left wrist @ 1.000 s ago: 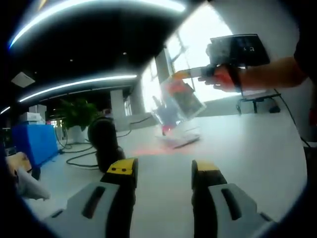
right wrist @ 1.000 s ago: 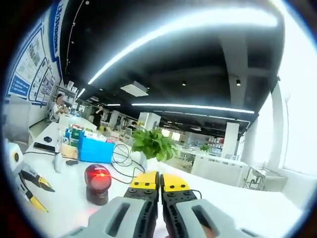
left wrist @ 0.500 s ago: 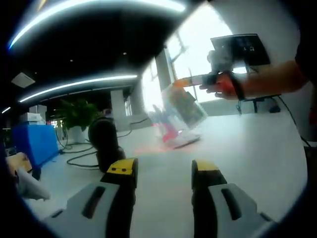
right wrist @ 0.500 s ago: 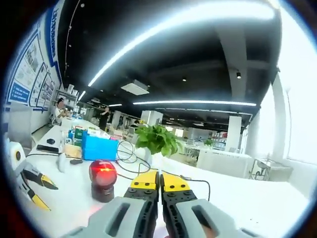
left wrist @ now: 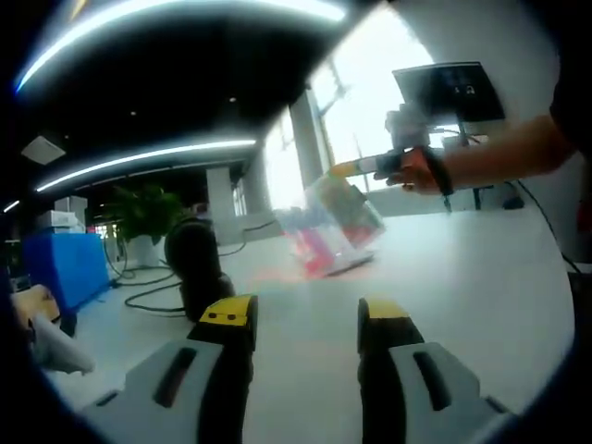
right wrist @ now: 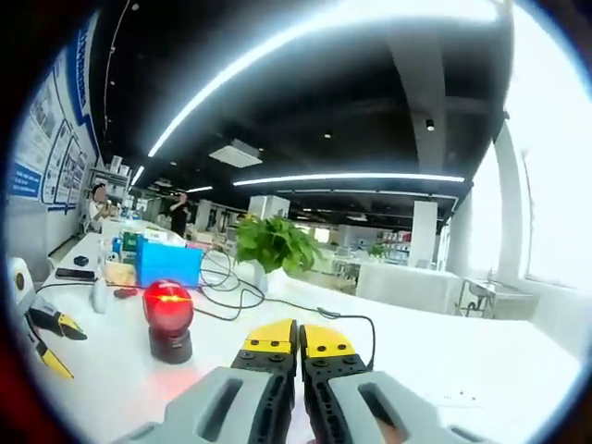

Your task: Clip sheet goods on table flip sheet goods clip sheet goods scan sheet goods put sheet goods back to table

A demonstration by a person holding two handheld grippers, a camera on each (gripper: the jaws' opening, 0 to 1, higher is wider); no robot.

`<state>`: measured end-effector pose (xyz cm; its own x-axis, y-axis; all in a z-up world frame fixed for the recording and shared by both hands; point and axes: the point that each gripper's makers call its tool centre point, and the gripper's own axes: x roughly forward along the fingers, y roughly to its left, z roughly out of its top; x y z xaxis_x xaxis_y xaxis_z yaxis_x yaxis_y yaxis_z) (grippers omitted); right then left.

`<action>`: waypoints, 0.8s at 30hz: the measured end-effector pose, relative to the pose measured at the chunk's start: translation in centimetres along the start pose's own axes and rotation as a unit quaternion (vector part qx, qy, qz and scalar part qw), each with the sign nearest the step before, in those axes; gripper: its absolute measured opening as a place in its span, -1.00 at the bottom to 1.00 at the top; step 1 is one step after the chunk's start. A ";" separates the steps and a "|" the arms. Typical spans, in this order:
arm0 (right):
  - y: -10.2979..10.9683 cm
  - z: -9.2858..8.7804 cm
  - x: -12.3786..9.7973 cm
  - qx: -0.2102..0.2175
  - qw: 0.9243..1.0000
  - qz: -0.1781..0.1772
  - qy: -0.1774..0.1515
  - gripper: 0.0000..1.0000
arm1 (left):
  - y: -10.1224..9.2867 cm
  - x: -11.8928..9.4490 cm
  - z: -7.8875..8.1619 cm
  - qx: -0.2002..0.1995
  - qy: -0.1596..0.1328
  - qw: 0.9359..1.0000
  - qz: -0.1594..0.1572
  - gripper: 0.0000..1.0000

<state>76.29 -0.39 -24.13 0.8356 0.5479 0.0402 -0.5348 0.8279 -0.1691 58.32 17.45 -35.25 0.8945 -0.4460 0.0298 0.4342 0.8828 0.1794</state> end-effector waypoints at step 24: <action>-5.9 -5.1 3.6 -0.026 0.998 -0.018 0.054 -1.00 | 0.2 -0.1 0.5 -0.027 -0.014 1.000 -0.003 -0.27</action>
<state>83.05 -3.92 -28.05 0.8647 0.4988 -0.0580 -0.4985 0.8386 -0.2199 58.32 17.60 -34.70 0.8886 -0.4554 0.0555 0.4461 0.8859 0.1269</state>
